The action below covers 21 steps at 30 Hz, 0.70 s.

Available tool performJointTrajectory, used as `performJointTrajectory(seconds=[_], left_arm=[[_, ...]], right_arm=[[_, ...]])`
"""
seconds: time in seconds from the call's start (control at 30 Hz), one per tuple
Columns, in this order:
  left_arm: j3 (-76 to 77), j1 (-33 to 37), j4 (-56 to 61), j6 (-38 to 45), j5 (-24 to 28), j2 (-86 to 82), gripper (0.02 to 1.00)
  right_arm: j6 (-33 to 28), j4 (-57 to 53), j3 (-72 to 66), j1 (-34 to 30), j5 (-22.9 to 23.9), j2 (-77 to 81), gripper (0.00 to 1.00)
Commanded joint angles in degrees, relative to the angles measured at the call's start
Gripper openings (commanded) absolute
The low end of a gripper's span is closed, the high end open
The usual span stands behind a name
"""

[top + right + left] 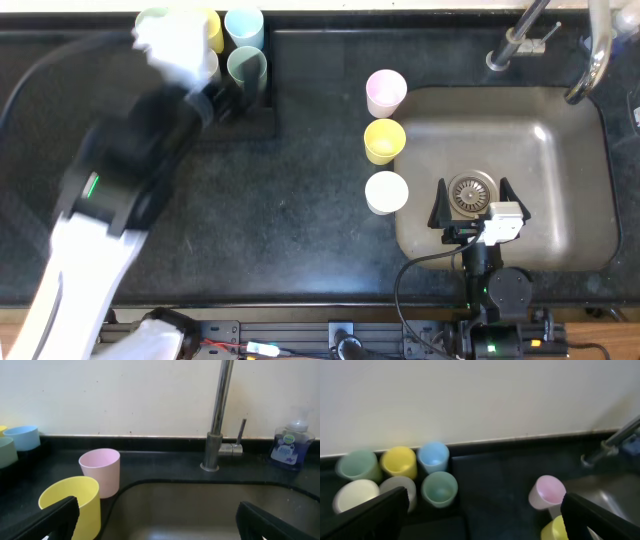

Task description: Store Cups

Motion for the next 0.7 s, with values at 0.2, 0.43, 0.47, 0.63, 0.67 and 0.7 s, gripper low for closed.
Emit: performJointTrajectory(seconds=[0.2,0.43,0.47,0.63,0.67,0.7], left_arm=[[40.28,-12.5,-24.35,-15.82,-8.59,36.35,1.0],[50.21,-15.06,-26.45,-21.66,-4.22,51.87,1.0],[50.86,-15.26,-26.27,-21.99,-3.87,53.31,1.0],[52.24,-15.72,-26.12,-24.37,-3.93,58.62,1.0],[52.26,-15.72,-26.16,-24.5,-3.89,59.25,1.0],[52.28,-15.74,-26.14,-24.55,-3.87,59.82,1.0]], right_arm=[[0.17,0.24,-0.74,-0.37,-0.63,-0.24,0.996],[0.17,0.24,-0.74,-0.37,-0.63,-0.24,0.998],[0.17,0.24,-0.74,-0.37,-0.63,-0.24,0.998],[0.17,0.24,-0.74,-0.37,-0.63,-0.24,0.998],[0.17,0.24,-0.74,-0.37,-0.63,-0.24,0.998],[0.17,0.24,-0.74,-0.37,-0.63,-0.24,0.996]])
